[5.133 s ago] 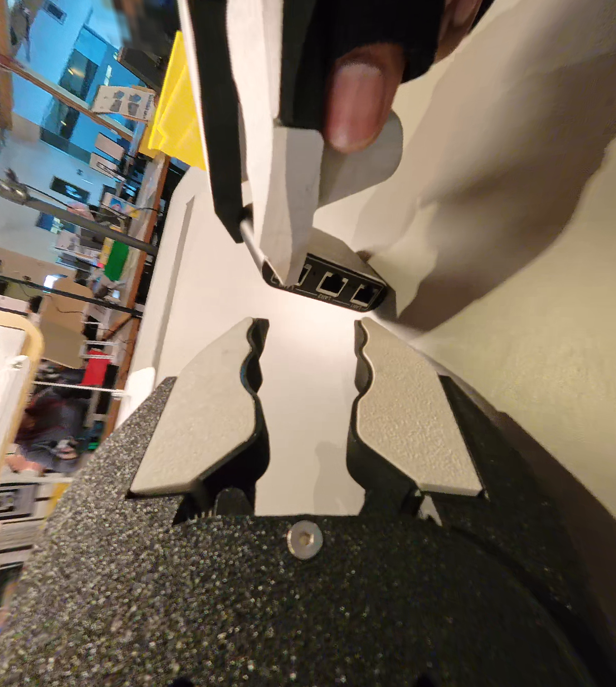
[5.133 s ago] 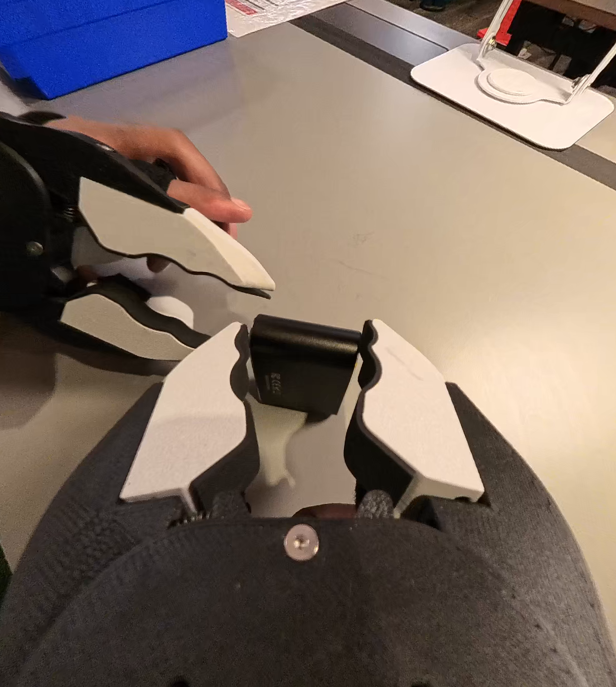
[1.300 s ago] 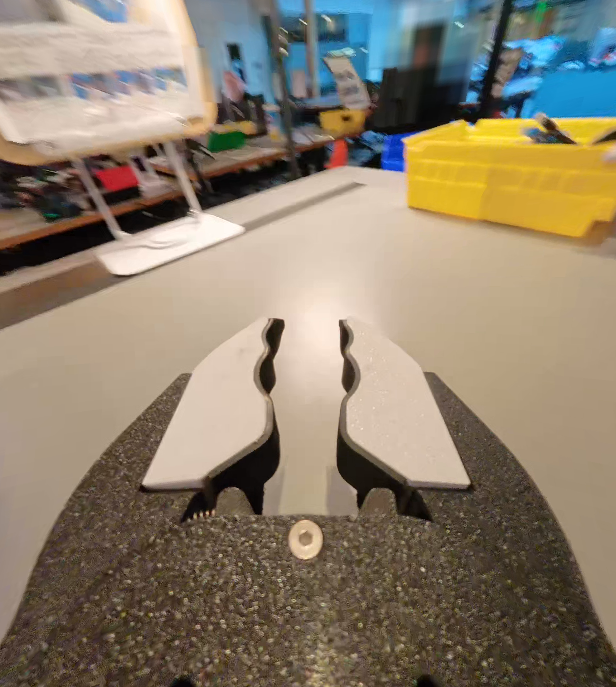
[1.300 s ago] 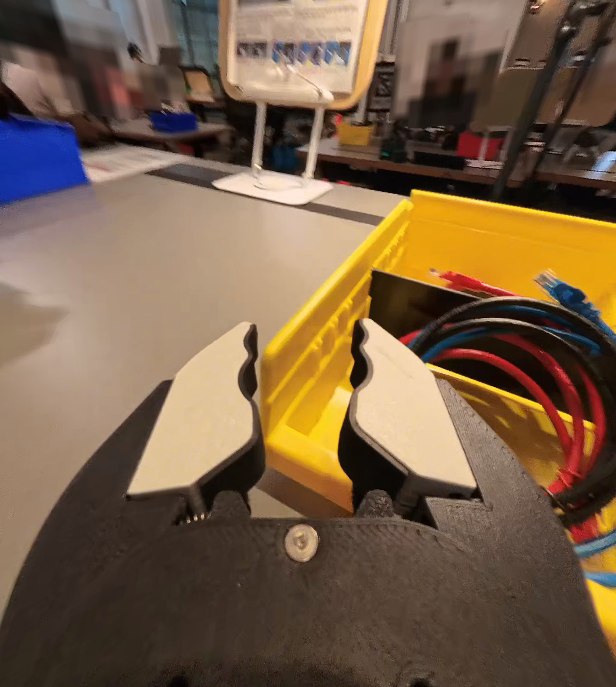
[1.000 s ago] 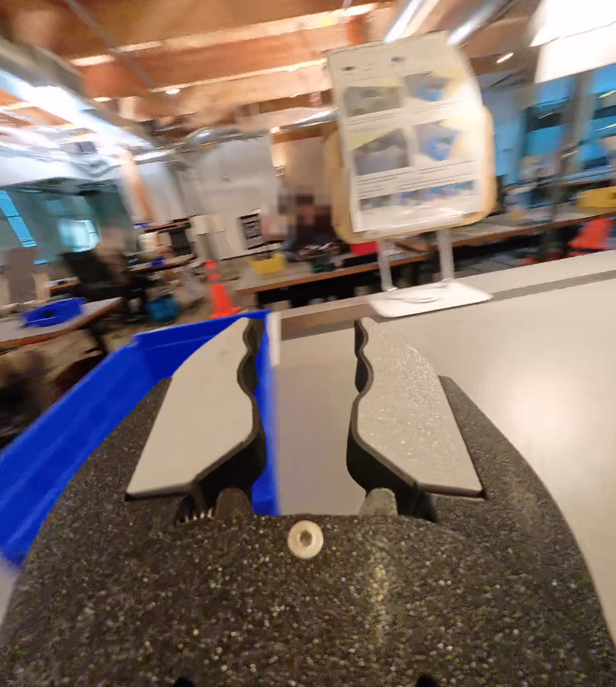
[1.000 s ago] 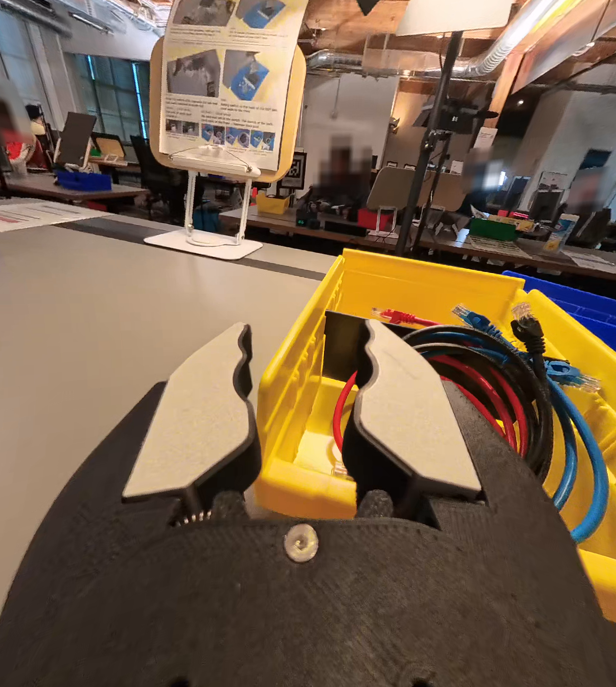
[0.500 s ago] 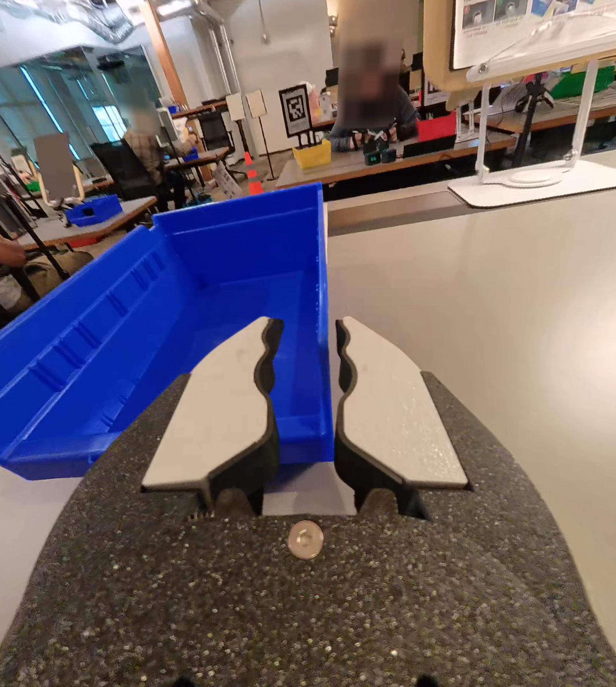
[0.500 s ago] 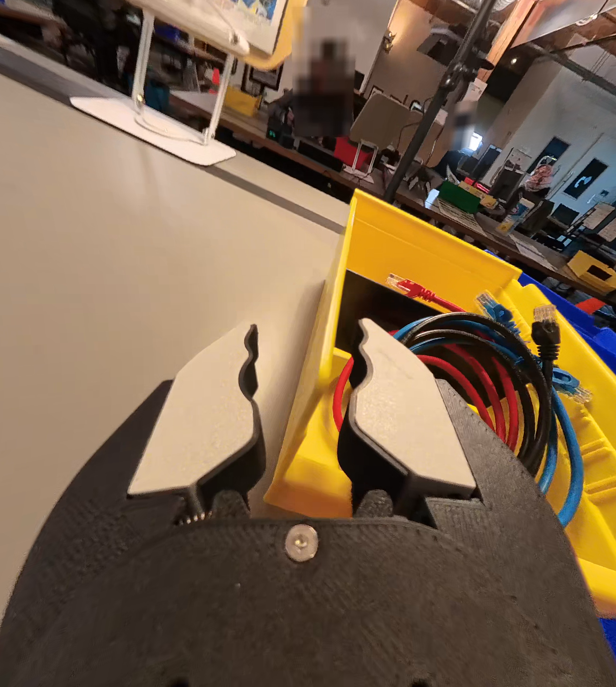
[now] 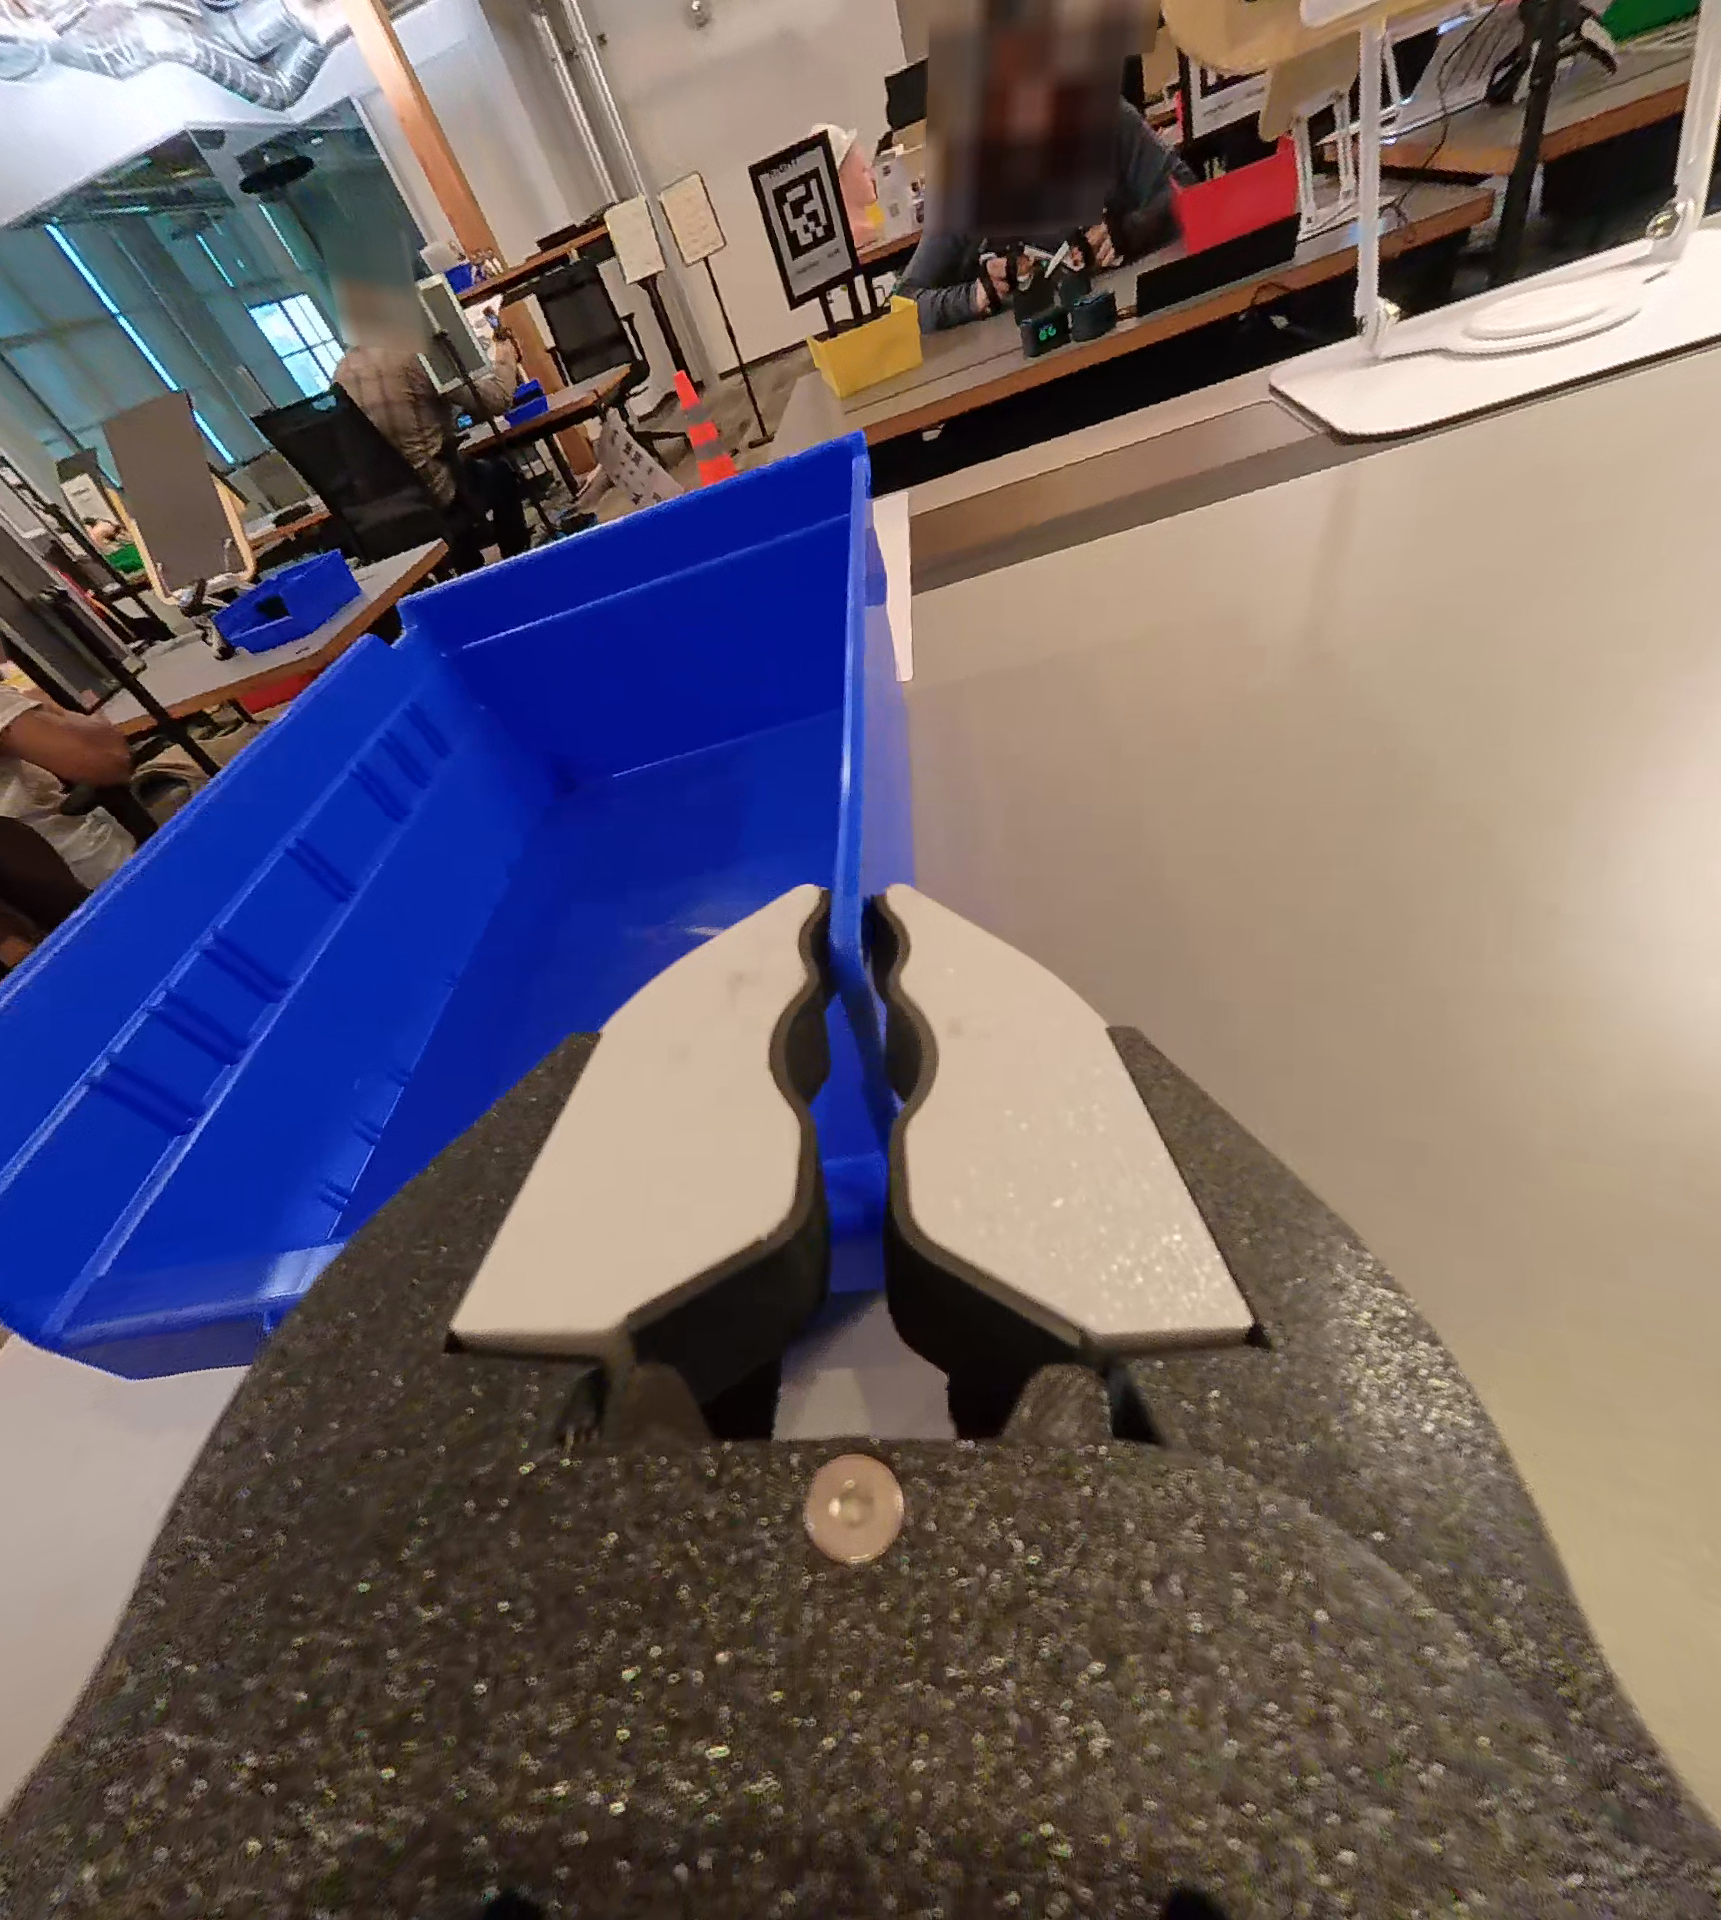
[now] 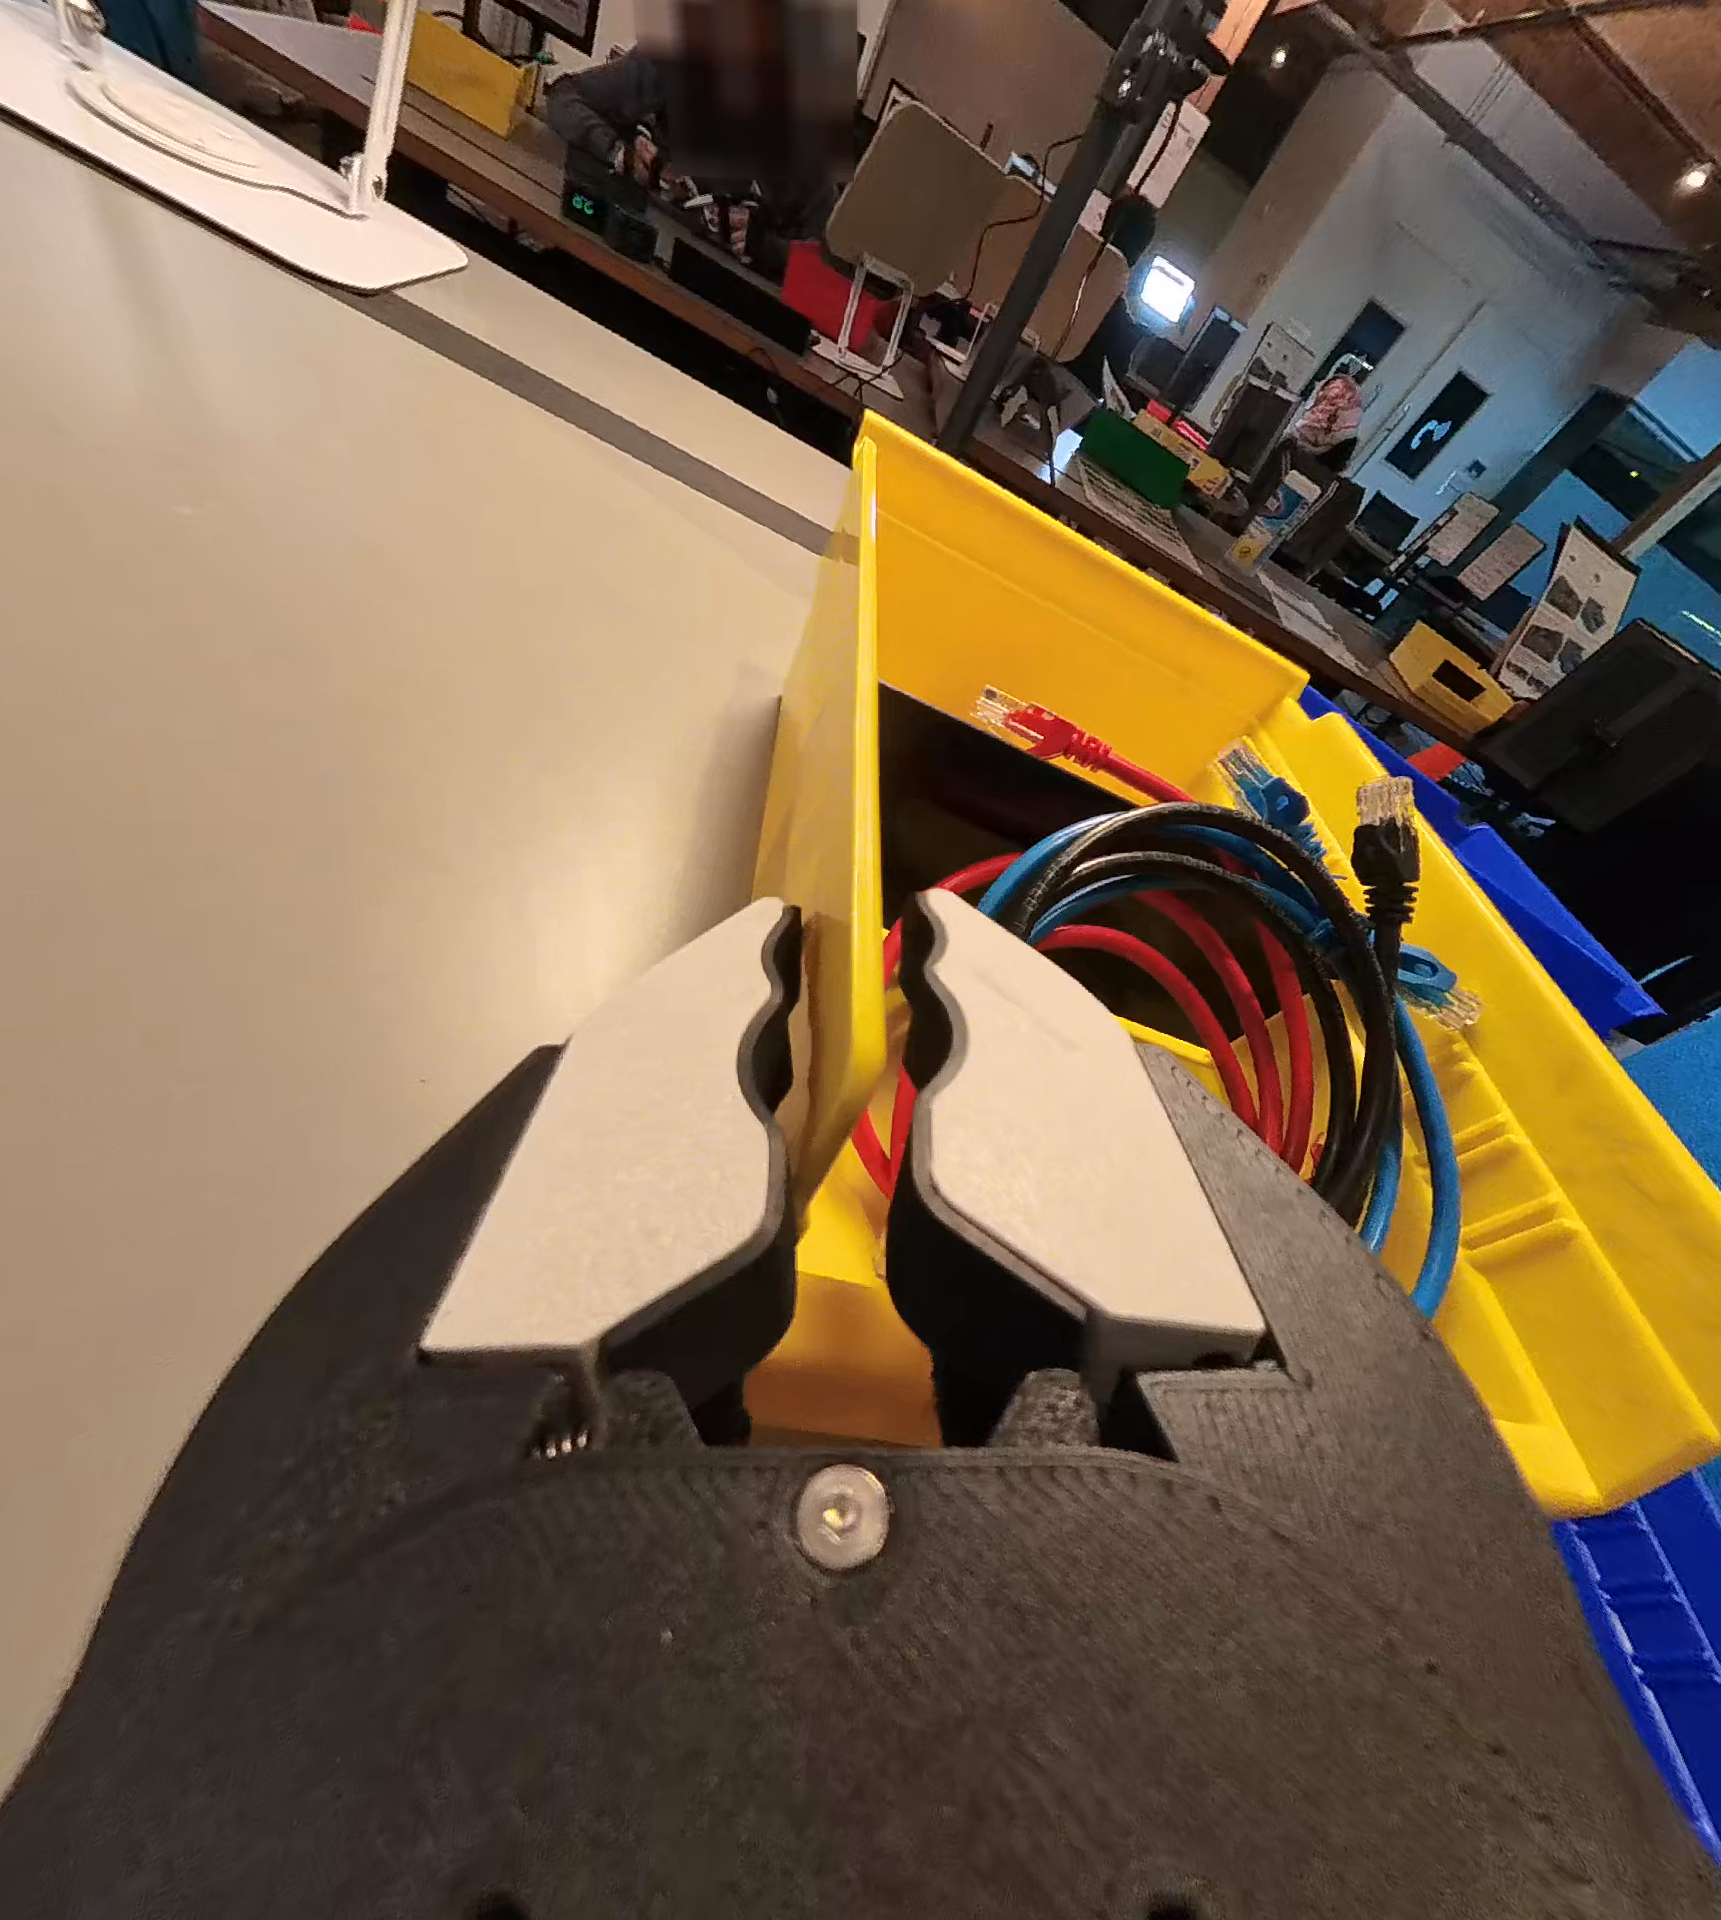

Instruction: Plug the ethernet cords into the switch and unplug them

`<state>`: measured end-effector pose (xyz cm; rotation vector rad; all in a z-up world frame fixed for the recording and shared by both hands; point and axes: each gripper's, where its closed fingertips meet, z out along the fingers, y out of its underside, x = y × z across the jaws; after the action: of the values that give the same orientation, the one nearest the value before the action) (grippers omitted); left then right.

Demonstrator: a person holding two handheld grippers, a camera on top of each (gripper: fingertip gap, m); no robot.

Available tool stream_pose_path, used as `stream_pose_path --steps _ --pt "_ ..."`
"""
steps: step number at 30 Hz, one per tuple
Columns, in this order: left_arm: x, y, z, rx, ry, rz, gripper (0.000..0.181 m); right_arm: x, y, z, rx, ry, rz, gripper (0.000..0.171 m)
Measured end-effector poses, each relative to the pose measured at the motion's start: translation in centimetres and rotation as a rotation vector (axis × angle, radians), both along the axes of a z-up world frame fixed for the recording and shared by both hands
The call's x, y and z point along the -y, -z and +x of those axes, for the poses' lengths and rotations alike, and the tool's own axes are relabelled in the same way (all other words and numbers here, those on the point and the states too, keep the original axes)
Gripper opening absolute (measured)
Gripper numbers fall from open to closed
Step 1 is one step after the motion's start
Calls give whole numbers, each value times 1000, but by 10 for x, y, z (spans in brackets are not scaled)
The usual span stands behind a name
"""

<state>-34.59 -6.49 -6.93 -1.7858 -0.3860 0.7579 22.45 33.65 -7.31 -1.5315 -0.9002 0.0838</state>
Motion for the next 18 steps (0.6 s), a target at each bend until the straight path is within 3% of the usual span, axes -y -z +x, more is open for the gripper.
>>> stream_pose_path --steps 9,12,18 --pt "-4 0 9 13 74 9 5 1 -2 0 -12 -8 8 23" --pt "-4 0 13 31 110 16 5 4 -2 -3 4 -28 31 10" --pt "-8 0 27 37 215 16 4 7 -2 -6 -1 -65 16 7"
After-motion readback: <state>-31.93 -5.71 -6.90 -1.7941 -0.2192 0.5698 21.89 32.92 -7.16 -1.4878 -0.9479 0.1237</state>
